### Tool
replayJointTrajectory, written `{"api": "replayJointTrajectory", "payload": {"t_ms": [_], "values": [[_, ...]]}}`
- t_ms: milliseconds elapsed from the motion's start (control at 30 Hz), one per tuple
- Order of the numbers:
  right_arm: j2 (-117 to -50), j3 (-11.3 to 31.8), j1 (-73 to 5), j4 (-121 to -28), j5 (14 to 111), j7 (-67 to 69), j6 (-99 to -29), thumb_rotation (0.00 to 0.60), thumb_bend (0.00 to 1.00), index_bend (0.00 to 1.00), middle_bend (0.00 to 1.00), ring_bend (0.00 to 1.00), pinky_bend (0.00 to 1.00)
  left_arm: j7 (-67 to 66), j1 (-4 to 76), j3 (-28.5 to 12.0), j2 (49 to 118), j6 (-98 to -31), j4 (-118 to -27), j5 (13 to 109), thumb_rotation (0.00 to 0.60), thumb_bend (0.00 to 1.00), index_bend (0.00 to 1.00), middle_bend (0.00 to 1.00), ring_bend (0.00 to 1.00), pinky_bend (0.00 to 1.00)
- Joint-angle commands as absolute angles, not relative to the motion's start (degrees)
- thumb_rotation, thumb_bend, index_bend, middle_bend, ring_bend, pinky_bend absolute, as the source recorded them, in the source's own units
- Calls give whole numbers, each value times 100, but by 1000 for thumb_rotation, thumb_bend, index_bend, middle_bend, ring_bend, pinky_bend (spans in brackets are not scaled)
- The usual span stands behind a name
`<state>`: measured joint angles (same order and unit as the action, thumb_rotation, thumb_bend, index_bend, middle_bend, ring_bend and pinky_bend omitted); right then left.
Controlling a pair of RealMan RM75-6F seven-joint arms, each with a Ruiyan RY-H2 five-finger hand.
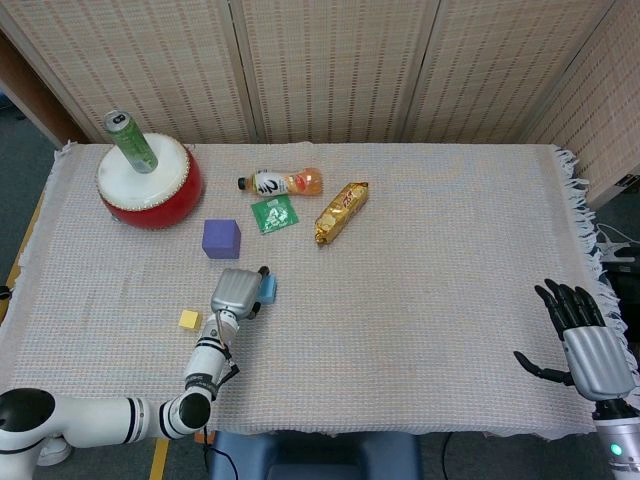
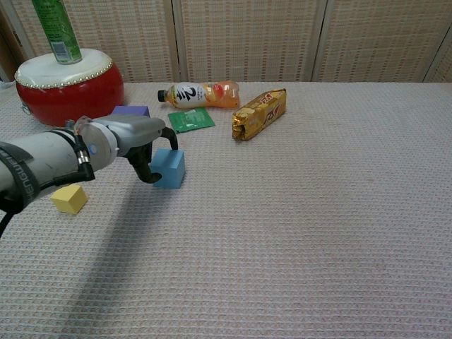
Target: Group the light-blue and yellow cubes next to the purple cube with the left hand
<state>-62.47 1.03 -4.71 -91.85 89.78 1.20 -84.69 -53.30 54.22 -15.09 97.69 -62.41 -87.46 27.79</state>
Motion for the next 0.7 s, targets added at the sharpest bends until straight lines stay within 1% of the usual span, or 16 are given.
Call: {"api": "replayJointTrajectory", "payload": {"t_ms": [33,267,333,500,700], "values": [[-6225,91,-462,-9198,8978,115,-8461,342,0,0,0,0,0,-5263,5455,-1437,9822,-6234,-8593,2877,600,384,269,1000,1000,1000],[-6181,80,-444,-9251,8957,86,-8443,342,0,0,0,0,0,-5058,5440,-1252,9900,-6262,-8282,3275,600,384,409,1000,1000,1000],[-6176,82,-437,-9256,8956,82,-8451,341,0,0,0,0,0,-5005,5421,-1229,9898,-6287,-8265,3353,600,384,430,1000,1000,1000],[-6171,78,-437,-9266,8950,61,-8428,342,0,0,0,0,0,-4943,5376,-1218,9794,-6356,-8369,3431,600,385,443,1000,1000,1000],[-6160,80,-432,-9281,8931,51,-8410,342,0,0,0,0,0,-5074,5313,-1192,9476,-6526,-8386,3443,600,384,444,1000,1000,1000]]}}
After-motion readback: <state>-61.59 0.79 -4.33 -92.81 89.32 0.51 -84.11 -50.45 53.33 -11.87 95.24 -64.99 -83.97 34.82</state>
